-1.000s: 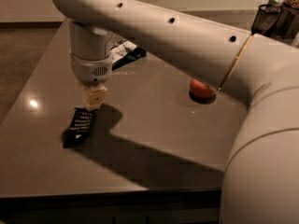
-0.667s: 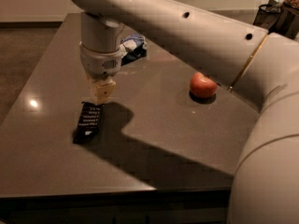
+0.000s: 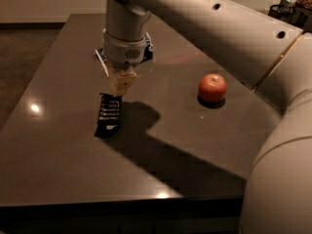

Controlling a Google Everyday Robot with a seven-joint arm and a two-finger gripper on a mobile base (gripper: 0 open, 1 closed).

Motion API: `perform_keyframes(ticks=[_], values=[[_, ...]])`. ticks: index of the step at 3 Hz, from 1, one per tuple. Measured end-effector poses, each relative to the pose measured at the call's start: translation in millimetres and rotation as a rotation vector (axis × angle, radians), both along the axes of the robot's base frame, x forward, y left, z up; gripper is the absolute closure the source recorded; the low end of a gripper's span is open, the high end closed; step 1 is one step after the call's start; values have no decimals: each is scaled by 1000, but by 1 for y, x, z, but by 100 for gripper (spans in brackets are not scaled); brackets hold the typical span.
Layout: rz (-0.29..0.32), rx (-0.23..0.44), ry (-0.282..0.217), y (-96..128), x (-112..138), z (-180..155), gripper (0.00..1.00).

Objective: Move rxbar chocolate near apple

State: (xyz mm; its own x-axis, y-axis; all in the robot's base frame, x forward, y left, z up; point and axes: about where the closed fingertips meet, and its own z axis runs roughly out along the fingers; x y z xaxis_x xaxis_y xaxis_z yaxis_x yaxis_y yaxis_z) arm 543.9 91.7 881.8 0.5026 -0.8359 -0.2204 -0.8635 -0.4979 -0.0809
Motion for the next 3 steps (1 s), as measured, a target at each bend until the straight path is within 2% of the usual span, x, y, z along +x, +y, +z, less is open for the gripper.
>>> perform_keyframes(ticks=[1,2,3], values=[[-80,-10,-29,-26,34,9,100],[-188,-36,-72,-66,79,16,100],[-255,-51,-96,-94,103,18,100]])
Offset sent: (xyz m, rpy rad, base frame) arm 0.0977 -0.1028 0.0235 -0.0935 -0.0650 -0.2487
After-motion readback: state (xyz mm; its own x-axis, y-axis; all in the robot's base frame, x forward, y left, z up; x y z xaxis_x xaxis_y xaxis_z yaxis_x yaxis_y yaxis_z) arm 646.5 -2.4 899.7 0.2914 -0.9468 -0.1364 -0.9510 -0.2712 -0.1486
